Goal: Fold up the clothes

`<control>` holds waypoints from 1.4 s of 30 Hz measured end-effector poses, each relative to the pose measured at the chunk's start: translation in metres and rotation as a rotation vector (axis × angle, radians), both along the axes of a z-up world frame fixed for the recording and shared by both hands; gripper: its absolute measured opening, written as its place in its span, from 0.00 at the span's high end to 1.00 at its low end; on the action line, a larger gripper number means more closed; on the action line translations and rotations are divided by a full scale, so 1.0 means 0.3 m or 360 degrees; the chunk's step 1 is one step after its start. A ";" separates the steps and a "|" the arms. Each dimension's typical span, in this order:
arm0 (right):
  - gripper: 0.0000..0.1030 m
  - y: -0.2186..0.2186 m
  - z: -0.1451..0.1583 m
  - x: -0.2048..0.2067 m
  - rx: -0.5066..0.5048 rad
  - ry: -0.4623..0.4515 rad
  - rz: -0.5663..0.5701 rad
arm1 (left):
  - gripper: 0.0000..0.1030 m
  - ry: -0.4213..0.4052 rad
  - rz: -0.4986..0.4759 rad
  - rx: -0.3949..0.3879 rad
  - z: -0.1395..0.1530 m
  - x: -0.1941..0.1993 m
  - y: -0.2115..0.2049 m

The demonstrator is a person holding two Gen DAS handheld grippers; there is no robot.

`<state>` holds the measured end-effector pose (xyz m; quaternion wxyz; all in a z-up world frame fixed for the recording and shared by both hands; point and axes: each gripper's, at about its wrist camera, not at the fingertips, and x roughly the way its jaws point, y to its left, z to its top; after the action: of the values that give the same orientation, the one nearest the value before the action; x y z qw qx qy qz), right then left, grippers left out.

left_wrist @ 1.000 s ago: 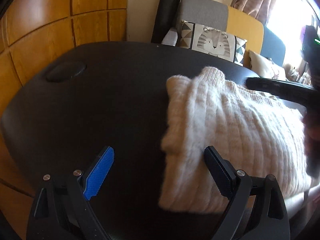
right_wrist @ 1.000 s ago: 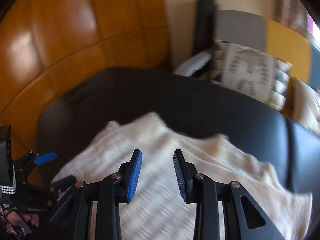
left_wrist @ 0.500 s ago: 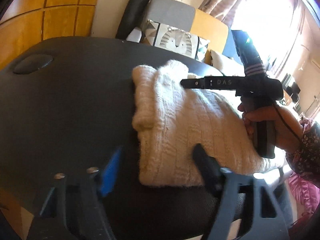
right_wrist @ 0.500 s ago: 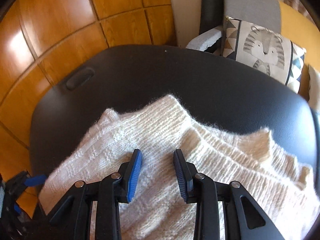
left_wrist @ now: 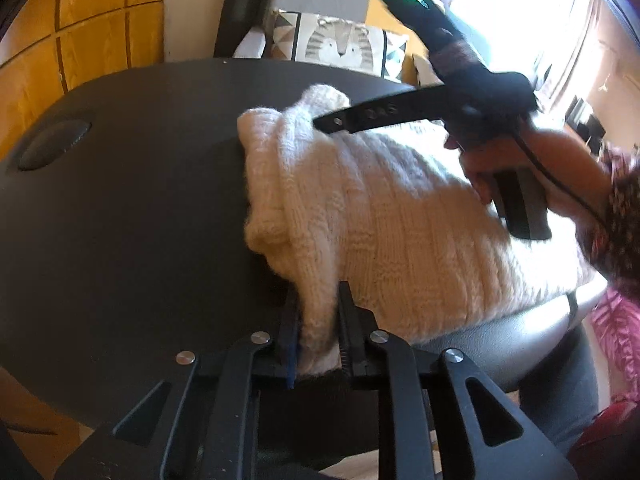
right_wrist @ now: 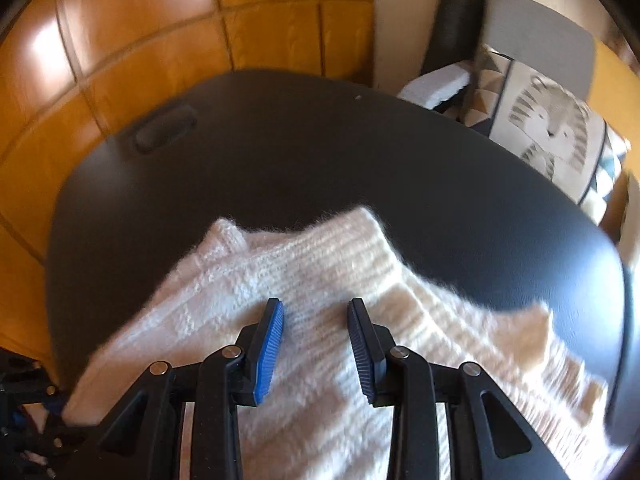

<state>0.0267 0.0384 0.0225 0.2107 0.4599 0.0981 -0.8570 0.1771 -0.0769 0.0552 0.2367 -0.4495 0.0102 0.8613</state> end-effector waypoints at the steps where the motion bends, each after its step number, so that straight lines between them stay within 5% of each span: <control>1: 0.68 -0.018 -0.002 -0.012 0.0037 -0.0002 0.0023 | 0.83 0.0001 0.0002 -0.0017 0.000 0.002 0.000; 6: 0.67 -0.015 -0.016 -0.030 0.0003 0.0002 -0.0003 | 0.82 0.0011 0.0036 0.0015 0.026 0.019 -0.023; 12: 0.67 0.085 0.104 0.116 -0.0234 0.0100 -0.0111 | 0.82 0.0164 0.0166 0.0153 0.123 0.038 -0.097; 19: 0.67 0.287 0.116 0.246 -0.0246 0.0041 -0.0305 | 0.75 0.0361 0.0033 0.0064 0.224 -0.018 0.061; 22: 0.67 0.385 0.117 0.272 -0.0324 -0.0021 -0.0359 | 0.75 0.0406 -0.0080 -0.0071 0.212 -0.070 0.205; 30: 0.72 0.426 0.031 0.234 -0.0100 -0.0098 -0.0369 | 0.75 0.0331 -0.0035 -0.0368 0.111 -0.234 0.419; 35: 0.76 0.411 -0.001 0.198 -0.0063 -0.0029 -0.0357 | 0.57 0.0289 0.0041 -0.0306 0.056 -0.287 0.385; 42: 0.77 0.411 -0.018 0.156 -0.0075 0.0060 -0.0426 | 0.56 0.0176 0.0113 -0.0286 0.095 -0.321 0.382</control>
<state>0.0737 0.1617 0.0171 0.1033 0.4475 0.0196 -0.8881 0.0808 0.0378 0.0838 0.1637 -0.4208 0.0845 0.8883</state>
